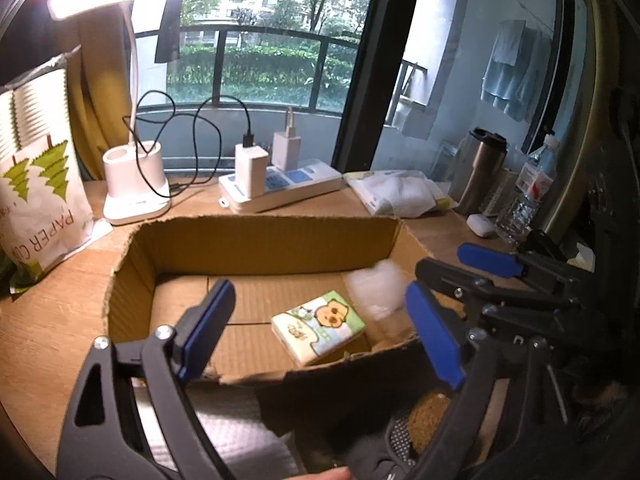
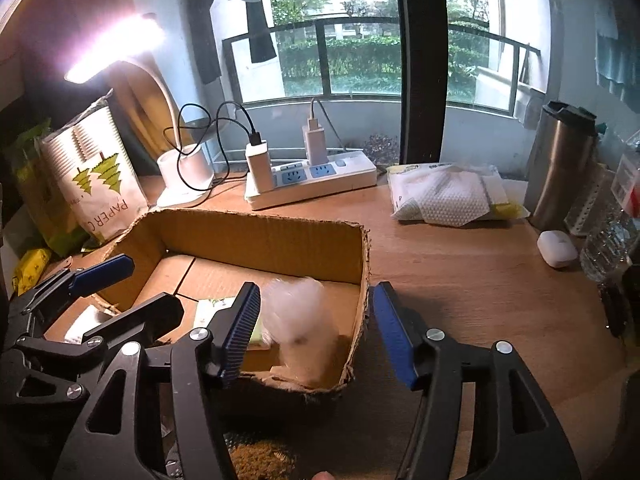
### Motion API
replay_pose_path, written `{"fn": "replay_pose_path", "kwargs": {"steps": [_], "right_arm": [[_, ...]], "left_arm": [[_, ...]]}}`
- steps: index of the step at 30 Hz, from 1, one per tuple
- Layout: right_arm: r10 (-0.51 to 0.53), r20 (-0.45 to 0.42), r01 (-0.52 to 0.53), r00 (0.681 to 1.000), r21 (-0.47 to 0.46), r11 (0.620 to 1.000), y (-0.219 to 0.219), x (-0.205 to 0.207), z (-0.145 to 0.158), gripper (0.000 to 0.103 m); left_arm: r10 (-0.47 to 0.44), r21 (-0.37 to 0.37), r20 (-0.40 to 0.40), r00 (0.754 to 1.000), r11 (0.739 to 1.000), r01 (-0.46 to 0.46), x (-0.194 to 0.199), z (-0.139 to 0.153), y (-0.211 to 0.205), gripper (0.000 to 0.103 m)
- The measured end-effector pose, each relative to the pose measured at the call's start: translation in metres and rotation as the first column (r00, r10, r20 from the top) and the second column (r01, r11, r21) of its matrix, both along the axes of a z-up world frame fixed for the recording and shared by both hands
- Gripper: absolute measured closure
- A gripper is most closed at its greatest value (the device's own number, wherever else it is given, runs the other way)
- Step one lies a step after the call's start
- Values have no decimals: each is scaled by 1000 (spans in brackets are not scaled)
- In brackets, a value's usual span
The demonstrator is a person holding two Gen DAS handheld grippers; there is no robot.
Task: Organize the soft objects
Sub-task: 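Move the right gripper to the brown teddy keychain and grasp it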
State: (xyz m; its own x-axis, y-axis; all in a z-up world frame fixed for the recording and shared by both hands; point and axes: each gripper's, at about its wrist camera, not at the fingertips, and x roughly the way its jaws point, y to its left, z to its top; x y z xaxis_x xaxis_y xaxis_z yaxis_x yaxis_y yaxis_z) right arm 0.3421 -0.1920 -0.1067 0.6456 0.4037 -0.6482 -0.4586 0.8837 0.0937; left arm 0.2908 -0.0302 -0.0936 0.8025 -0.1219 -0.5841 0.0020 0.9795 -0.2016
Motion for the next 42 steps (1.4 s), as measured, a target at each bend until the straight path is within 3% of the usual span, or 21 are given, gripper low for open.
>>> {"fn": "replay_pose_path", "kwargs": {"steps": [20,28,42], "right_arm": [[-25,60,26,998,-9,1000,-7,-59,21,41],[-21,71,22,997,-22,1000,-6,-84,23,41],[-24,19,25,1000,-40,999,-17,-108,-6,41]], "left_arm": [[38,28,28,999,999,-39,-60,16,19,11],[35,0,16,999,999,-35,-81,14,23,11],[15,-4,-13,1000,1000,-15,-106,-3,8,11]]}}
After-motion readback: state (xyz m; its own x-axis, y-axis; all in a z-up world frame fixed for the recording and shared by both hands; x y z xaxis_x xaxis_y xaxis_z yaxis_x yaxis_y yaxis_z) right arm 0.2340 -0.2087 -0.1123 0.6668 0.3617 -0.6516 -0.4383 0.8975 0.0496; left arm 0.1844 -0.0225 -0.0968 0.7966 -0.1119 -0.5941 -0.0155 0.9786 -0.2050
